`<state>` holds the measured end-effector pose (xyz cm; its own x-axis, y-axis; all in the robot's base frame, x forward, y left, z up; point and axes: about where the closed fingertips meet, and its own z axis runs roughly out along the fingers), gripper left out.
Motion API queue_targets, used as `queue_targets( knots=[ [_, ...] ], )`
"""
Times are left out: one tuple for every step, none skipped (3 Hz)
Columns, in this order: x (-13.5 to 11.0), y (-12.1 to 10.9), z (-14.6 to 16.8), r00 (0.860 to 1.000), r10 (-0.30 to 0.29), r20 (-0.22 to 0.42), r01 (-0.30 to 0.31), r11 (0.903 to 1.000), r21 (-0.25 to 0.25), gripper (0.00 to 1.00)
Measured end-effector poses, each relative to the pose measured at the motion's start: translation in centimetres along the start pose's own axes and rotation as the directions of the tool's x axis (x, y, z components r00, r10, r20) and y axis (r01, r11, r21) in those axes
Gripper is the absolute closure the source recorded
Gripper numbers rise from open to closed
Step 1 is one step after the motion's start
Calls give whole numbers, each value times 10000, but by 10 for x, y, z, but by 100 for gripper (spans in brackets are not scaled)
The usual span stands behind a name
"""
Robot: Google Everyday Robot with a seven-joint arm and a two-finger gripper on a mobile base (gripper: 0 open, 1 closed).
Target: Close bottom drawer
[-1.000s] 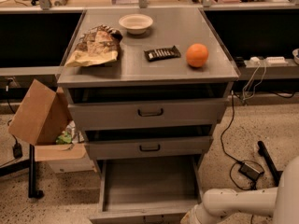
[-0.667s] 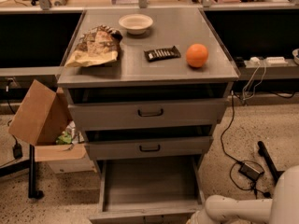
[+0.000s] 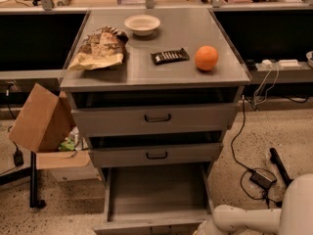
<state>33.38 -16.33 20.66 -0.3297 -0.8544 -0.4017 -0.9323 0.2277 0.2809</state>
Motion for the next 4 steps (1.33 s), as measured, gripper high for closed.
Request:
queue_targets(
  knots=[
    [0,0,0,10000,0,0,0,10000,0,100],
    [0,-14,13,9971,-736,-186,739,9971,180,100],
    [0,-37,29,9853,-1689,-244,1698,9848,368,100],
    [-4,-68,34,9704,-2413,-133,2415,9668,840,100]
  ],
)
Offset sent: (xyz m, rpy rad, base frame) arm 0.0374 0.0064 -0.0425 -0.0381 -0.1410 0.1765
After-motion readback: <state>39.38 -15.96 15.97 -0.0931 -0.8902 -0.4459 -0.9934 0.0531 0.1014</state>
